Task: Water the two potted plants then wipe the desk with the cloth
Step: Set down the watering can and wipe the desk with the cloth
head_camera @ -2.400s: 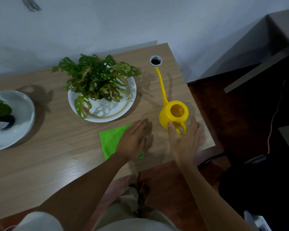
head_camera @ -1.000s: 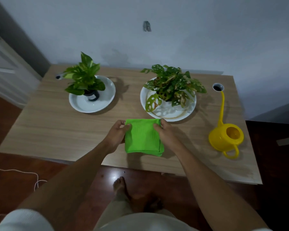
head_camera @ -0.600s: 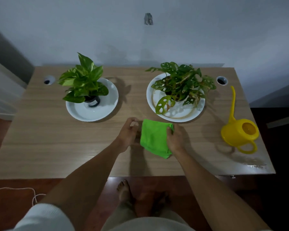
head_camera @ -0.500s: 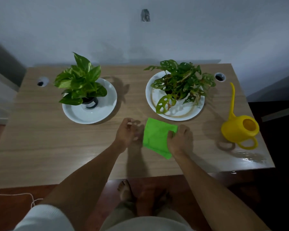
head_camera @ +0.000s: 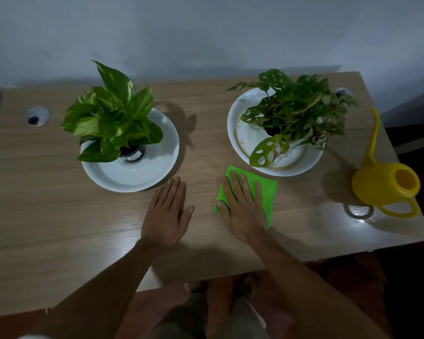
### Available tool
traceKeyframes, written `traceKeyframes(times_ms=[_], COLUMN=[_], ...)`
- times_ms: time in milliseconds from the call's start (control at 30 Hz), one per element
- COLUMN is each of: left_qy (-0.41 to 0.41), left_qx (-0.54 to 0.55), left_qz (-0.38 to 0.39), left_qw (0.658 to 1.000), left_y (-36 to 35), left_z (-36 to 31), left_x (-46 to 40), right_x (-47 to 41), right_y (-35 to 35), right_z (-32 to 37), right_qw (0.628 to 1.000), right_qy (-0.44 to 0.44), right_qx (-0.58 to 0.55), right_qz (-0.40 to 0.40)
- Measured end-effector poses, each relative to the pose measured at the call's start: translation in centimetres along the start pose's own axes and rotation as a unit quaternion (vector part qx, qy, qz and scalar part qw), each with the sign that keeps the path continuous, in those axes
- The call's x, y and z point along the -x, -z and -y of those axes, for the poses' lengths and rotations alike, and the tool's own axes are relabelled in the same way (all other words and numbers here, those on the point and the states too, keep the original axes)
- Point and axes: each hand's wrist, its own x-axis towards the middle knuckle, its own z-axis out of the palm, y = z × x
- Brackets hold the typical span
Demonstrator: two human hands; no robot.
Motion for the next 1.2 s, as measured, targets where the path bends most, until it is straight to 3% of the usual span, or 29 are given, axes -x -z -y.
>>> traceKeyframes(times_ms=[267, 567, 867, 1033, 1200], left_qy=[-0.001, 0.007, -0.006, -0.034, -0.068], left_qx=[-0.008, -0.013, -0.026, -0.024, 0.009], left_qz=[-0.004, -0.007, 0.003, -0.006, -0.001], left_qw=[1.000, 1.000, 1.000, 0.999, 0.998], left_y=[-0.2, -0.4, 0.2, -0.4, -2.5], left_z=[0.3, 0.4, 0.0, -2.3, -9.9], left_x=[-0.1, -0.1, 0.0, -0.1, -0.4], right_x=[-12.2, -24.0, -9.3, -1.2, 3.9], right_y=[2.0, 4.4, 2.1, 0.8, 0.2], right_z=[7.4, 6.6, 2.8, -2.8, -10.8], right_qw=[0.994, 0.997, 0.999, 1.000, 0.997], right_qy=[-0.080, -0.055, 0.008, -0.010, -0.071], right_qx=[-0.062, -0.052, -0.029, -0.018, -0.021], right_qz=[-0.048, -0.030, -0.010, -0.008, -0.017])
